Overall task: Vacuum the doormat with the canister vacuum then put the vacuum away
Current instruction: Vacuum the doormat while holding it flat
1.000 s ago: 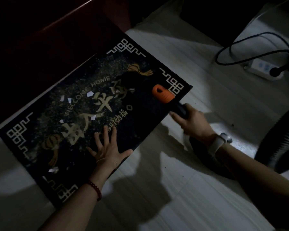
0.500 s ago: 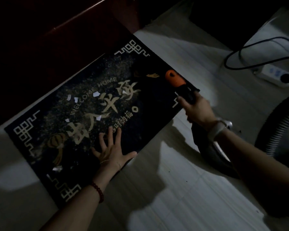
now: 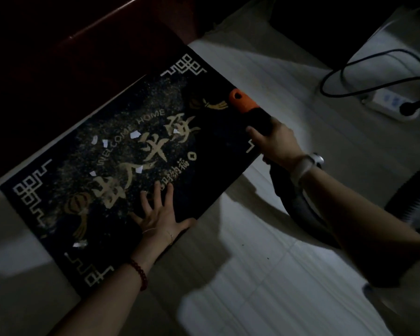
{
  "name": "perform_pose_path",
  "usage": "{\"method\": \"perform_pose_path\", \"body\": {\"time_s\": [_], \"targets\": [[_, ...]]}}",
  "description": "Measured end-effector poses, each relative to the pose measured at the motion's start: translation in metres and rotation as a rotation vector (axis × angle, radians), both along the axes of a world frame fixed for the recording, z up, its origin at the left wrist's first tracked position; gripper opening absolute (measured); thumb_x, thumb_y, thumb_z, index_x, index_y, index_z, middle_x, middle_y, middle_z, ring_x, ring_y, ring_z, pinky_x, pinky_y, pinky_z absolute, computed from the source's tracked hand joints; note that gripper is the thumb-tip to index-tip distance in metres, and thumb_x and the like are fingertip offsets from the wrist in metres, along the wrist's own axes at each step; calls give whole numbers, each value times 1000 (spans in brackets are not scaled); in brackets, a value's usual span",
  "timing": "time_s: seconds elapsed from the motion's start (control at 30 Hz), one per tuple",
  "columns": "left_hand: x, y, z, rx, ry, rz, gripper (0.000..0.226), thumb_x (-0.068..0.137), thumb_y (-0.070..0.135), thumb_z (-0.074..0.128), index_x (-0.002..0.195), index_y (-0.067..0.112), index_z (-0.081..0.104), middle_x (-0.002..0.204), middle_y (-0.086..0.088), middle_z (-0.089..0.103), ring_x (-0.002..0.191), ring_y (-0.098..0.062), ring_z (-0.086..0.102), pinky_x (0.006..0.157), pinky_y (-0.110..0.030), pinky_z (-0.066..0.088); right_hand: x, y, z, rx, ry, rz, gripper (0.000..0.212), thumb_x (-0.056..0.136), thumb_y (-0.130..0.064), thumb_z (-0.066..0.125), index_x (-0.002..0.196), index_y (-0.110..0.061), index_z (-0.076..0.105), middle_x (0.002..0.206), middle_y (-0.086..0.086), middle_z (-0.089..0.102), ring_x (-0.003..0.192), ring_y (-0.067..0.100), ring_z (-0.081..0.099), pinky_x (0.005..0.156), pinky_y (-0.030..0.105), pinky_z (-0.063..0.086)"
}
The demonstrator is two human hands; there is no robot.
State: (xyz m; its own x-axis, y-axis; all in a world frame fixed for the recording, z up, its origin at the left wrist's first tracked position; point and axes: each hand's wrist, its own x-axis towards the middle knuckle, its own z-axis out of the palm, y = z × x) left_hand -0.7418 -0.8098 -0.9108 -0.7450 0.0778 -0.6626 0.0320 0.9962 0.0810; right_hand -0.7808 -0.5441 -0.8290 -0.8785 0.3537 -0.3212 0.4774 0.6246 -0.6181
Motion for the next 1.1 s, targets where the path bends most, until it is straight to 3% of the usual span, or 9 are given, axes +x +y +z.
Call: {"method": "perform_pose_path", "body": {"time_s": [0.13,0.23,0.33,0.5,0.67,0.77,0.87,0.97,1.1], "targets": [[0,-1,-1,2,5,-5,105,72,69,55,145,31,-12,152,3,-25,139,-37,-17,107,-68,9,40,5,3,-100,-43,-89,35,89,-41,54,109,-13,50,64,2,58,46,21,57,43,29,49],[2,-1,-1,1,7,-10,105,73,69,54,145,31,-12,152,2,-25,139,-37,-17,107,-67,9,93,7,4,-16,-128,-48,36,87,-42,53,110,-15,49,82,9,62,61,27,60,56,37,53],[1,-2,0,-6,7,-18,104,74,69,54,145,31,-12,152,2,-25,139,-37,-17,108,-67,9,58,6,-2,50,-71,-30,40,86,-46,54,109,-14,49,86,15,65,67,33,64,62,44,55],[0,-3,1,-6,1,-17,104,73,70,53,145,32,-13,152,3,-27,139,-36,-18,107,-67,8,20,11,-2,-109,-16,-119,38,87,-44,55,107,-12,50,60,3,56,43,21,57,37,25,46],[3,-2,-1,-8,10,-11,103,74,70,52,144,33,-14,151,4,-28,139,-35,-18,108,-67,9,114,-12,8,-140,-156,-2,25,87,-38,57,101,-19,50,60,0,57,40,12,53,42,27,48],[3,-1,0,-1,6,-3,103,75,68,53,145,32,-14,151,3,-28,139,-35,-18,107,-67,8,82,-12,9,-92,-138,33,28,86,-43,55,100,-19,49,61,-1,58,44,18,58,48,33,50],[4,0,0,-9,8,-5,104,74,68,54,145,32,-13,152,3,-26,139,-36,-17,107,-67,10,16,-17,2,-125,-50,-1,34,87,-44,55,108,-18,50,66,0,60,45,17,58,45,28,50],[3,-1,2,-38,26,-24,106,71,73,51,145,33,-13,153,4,-22,140,-35,-12,108,-64,13,-15,-30,-6,-103,-10,-18,43,87,-46,54,114,-12,51,82,5,64,61,20,60,59,33,53],[-3,0,6,-108,30,-100,112,67,77,51,143,31,-17,153,-2,-24,140,-36,-17,109,-64,7,42,-31,2,-170,-88,-37,35,88,-44,53,109,-17,46,65,2,59,44,18,58,42,29,48]]}}
